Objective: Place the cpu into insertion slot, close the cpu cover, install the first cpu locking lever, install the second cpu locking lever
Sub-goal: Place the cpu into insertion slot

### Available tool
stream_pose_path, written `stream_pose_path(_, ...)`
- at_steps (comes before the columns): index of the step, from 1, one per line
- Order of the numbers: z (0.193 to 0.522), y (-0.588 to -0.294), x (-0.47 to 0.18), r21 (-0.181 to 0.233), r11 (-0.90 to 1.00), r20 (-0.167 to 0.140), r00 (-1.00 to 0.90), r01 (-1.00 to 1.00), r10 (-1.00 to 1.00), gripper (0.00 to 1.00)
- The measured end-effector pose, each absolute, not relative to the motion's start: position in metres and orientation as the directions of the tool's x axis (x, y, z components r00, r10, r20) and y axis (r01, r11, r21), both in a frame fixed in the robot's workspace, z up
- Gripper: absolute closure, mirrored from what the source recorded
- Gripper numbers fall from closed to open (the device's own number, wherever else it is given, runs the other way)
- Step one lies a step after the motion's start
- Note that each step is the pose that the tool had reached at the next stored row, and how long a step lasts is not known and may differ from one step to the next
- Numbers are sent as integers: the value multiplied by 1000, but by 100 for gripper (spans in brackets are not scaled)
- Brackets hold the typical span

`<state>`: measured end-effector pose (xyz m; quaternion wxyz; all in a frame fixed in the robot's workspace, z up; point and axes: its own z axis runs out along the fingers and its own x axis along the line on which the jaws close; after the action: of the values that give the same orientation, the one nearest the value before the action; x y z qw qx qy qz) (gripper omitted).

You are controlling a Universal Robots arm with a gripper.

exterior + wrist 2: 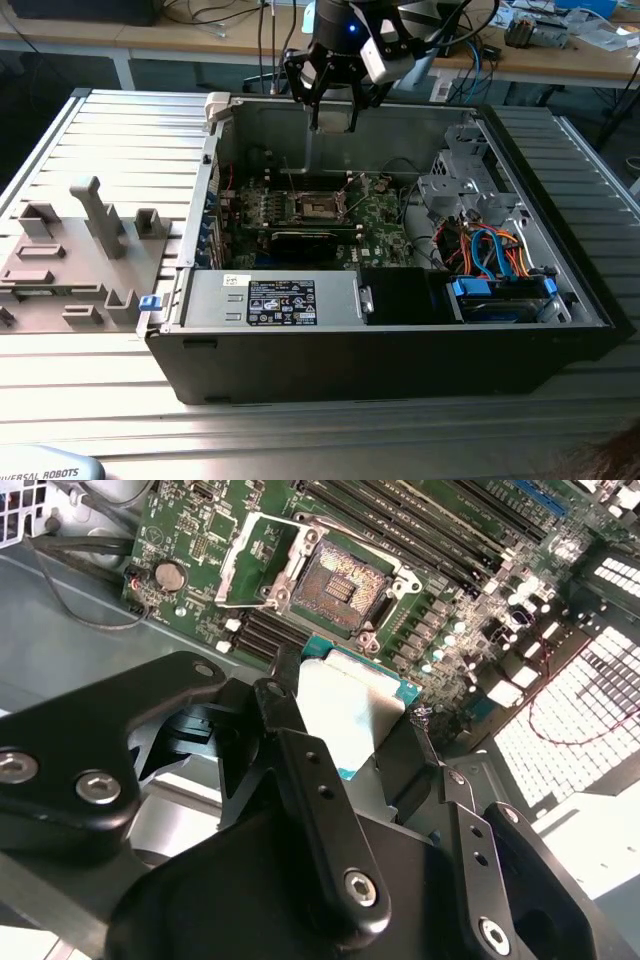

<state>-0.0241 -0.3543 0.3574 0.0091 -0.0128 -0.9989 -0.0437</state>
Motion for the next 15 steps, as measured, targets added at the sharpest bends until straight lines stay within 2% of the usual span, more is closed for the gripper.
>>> stream_pose_path(15, 352, -354, -24, 84, 996, 19, -1000, 26, 25, 45)
